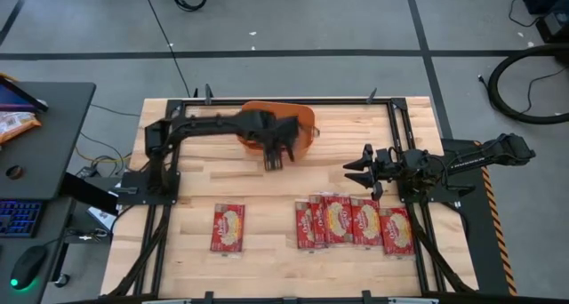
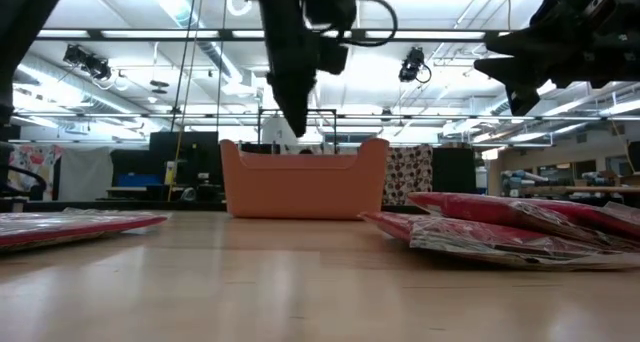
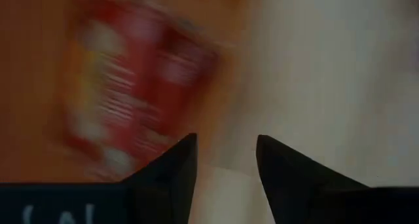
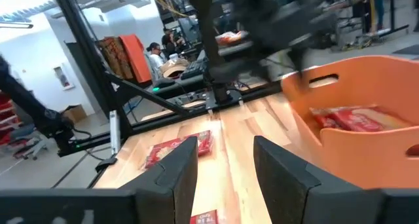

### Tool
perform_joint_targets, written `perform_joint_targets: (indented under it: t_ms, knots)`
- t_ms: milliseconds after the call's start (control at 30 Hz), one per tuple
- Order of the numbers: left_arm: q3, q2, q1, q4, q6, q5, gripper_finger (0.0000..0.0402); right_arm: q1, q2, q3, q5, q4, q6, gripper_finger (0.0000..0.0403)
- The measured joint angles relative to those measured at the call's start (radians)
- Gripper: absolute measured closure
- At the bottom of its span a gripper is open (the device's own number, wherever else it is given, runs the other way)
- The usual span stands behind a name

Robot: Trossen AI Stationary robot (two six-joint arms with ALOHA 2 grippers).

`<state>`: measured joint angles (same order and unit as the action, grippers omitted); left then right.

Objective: Sort popcorn bags into baskets
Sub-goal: Put the red popcorn bag into the orange bin

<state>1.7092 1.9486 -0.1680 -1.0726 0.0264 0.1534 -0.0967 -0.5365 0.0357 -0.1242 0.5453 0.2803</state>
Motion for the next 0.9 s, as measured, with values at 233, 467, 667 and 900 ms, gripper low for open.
perform_joint_targets:
  t_ms: [233, 467, 667, 900]
  knots:
    - [-0.001, 0.019, 0.239, -0.168, -0.507, -0.019, 0.0237, 0.0, 0.0, 0.0, -0.108, 0.005, -0.066, 0.0249]
    - [-0.001, 0.057, 0.404, -0.219, -1.055, 0.044, 0.0237, 0.001, -0.005, 0.0, -0.124, 0.073, -0.125, 0.0249]
    - [-0.001, 0.127, 0.474, -0.279, -1.379, -0.14, 0.0237, 0.001, -0.004, 0.0, -0.046, 0.098, -0.215, 0.0249]
    - [-0.001, 0.218, 0.525, -0.334, -1.48, -0.249, 0.0241, 0.001, -0.004, 0.0, -0.064, 0.165, -0.346, 0.0249]
